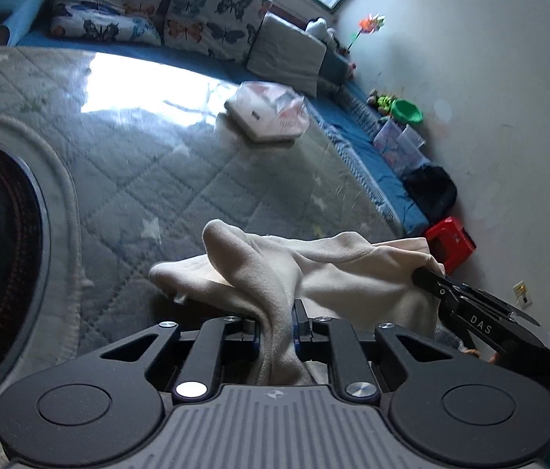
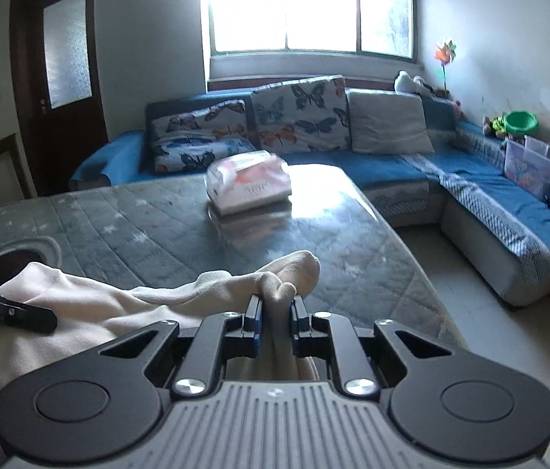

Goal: Fold clothes

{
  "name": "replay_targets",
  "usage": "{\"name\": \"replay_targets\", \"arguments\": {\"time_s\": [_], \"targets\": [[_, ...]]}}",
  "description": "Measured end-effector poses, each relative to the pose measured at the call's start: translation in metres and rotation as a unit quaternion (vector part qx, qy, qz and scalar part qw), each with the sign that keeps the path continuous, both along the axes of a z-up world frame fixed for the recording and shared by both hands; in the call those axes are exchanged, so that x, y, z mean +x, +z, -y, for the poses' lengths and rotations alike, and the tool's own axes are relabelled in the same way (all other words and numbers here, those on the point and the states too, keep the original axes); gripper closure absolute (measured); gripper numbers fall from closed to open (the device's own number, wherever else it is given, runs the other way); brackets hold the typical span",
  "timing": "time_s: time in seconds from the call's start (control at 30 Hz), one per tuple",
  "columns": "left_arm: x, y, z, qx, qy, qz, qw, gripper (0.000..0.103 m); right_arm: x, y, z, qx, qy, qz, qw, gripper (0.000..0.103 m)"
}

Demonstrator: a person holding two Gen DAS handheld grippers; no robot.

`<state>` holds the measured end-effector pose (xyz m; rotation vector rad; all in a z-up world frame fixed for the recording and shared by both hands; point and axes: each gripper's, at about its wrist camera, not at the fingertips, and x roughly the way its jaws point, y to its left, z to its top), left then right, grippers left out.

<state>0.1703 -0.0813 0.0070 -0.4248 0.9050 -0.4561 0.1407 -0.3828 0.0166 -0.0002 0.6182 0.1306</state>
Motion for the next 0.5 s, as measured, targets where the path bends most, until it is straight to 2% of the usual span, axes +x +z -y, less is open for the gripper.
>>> {"name": "replay_targets", "arguments": {"time_s": [0.23, 0.33, 0.4, 0.43, 0.5], "targets": [[0.0, -0.012, -0.003, 0.015, 0.002, -0.013, 0.9998, 0.083, 0.01, -0.027, 0.011, 0.011, -0.017, -0.032, 0.999, 0.089], [-0.002, -0.015, -0.005, 0.029, 0.005, -0.015, 0.9994, 0.078, 0.009, -0.034, 0.013, 0.009, -0.021, -0.038, 0.999, 0.086], [-0.004, -0.015, -0.007, 0.04, 0.005, -0.011, 0.9991, 0.072, 0.007, -0.035, 0.012, 0.003, -0.022, -0.04, 0.999, 0.078], [-0.006, -0.014, -0.007, 0.047, 0.005, -0.008, 0.9988, 0.071, 0.007, -0.035, 0.012, 0.0, -0.023, -0.04, 0.999, 0.078], [-0.009, -0.012, -0.009, 0.064, 0.008, 0.001, 0.9979, 0.062, 0.004, -0.031, 0.011, -0.011, -0.025, -0.032, 0.999, 0.077]]}}
